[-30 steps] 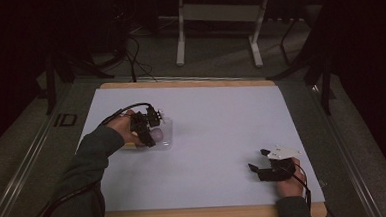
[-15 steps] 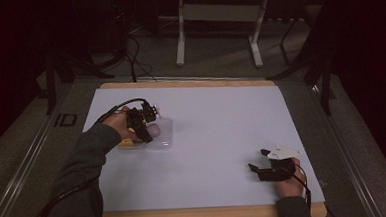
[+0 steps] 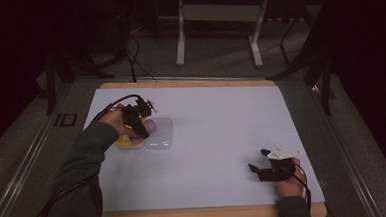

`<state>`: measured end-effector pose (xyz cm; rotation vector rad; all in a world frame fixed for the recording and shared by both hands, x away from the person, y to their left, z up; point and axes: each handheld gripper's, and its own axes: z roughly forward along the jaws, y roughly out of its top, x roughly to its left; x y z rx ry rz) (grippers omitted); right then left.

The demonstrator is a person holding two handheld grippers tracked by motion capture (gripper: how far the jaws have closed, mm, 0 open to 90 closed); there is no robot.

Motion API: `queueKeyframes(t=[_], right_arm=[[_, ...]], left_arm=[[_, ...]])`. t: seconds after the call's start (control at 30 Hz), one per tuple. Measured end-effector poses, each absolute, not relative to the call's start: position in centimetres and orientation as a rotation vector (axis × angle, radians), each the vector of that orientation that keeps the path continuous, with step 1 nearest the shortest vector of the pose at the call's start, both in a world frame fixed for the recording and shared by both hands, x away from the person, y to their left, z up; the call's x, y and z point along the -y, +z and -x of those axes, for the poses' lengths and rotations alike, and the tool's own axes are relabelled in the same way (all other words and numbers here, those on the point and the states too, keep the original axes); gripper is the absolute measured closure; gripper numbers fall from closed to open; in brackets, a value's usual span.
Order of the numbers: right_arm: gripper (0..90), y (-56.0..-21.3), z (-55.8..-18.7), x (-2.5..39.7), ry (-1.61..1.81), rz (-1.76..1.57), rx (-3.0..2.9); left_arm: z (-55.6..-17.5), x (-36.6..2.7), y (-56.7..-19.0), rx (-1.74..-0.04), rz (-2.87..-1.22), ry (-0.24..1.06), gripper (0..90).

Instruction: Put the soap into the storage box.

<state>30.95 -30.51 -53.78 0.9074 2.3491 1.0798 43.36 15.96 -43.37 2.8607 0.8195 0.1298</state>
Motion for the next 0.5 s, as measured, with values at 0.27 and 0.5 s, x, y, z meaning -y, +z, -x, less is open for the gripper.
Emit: queueKeyframes(t=[0.27,0.5], right_arm=[[23.2,-53.8,-30.9,30.5,1.083,-0.909,-2.345],[23.2,-53.8,-30.9,30.5,1.082,-0.906,-2.344]], left_arm=[[-44.1,-16.7,-43.2,-0.889,-2.827,0.11,49.8],[-44.6,-17.7,-43.3,-0.99,-2.809,0.121,49.8]])
